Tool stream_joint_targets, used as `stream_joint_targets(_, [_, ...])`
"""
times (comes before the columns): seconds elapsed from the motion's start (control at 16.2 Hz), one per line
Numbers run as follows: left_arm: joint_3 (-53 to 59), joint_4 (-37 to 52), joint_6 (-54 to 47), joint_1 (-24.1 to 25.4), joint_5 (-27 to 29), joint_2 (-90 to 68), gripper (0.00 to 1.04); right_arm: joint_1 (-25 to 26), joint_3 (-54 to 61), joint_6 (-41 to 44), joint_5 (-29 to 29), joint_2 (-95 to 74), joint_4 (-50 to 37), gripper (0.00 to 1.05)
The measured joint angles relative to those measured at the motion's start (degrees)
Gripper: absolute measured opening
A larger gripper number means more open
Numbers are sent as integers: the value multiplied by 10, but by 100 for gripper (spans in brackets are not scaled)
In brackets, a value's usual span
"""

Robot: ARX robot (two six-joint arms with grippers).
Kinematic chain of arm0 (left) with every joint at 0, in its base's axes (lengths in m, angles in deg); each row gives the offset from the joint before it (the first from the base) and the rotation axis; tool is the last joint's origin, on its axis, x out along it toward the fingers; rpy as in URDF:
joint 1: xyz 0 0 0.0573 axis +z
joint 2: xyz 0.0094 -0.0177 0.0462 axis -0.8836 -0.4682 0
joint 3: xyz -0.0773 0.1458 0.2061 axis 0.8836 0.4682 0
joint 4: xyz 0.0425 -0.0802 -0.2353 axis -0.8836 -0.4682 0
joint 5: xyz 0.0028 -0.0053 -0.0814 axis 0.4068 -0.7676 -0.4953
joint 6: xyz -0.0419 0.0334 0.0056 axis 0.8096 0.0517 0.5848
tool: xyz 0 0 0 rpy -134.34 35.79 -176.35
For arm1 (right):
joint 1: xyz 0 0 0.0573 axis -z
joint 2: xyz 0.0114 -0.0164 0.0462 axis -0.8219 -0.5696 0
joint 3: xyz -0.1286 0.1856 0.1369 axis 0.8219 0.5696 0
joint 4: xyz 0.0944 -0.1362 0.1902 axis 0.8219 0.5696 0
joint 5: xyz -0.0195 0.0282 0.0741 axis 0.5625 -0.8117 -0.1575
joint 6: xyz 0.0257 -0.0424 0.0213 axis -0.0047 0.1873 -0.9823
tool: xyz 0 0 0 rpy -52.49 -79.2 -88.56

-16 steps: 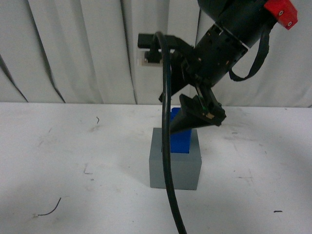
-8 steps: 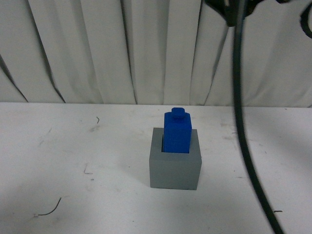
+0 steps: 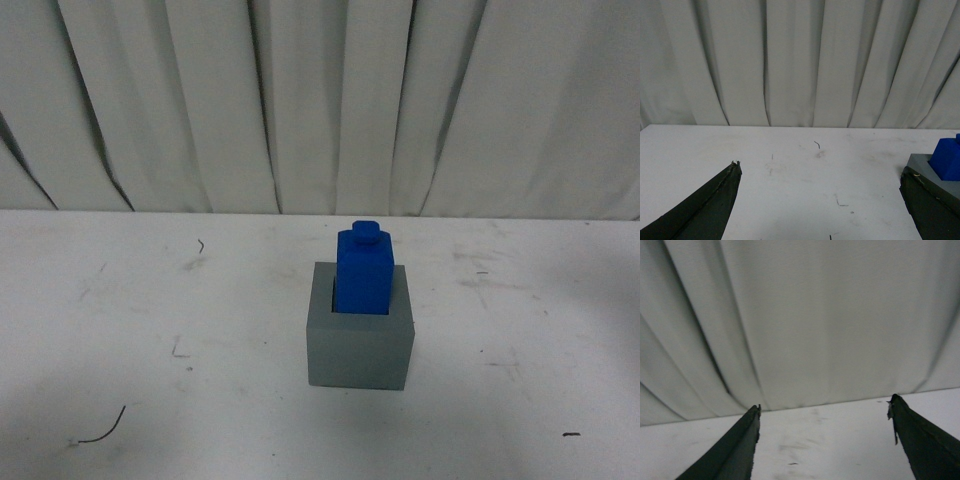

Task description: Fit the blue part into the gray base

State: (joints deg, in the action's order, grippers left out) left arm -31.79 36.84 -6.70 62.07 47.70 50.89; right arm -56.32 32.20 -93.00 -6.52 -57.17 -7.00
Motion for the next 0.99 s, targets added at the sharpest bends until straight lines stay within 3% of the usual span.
stream_joint_targets(0.12, [0, 0, 0, 0, 0, 0, 98, 16, 106, 52, 11, 138, 40, 55])
stream_joint_targets(0.25, [0, 0, 0, 0, 0, 0, 98, 10, 211, 70, 5, 332, 165, 28])
stream_joint_targets(0.31, [0, 0, 0, 0, 0, 0, 98, 10, 245, 72, 5, 420, 223, 17])
stream_joint_targets(0.43, [0, 0, 0, 0, 0, 0, 98, 10, 266, 75, 6, 506, 245, 1])
stream_joint_targets(0.99, [0, 0, 0, 0, 0, 0, 98, 10, 313, 76, 6, 643, 315, 2])
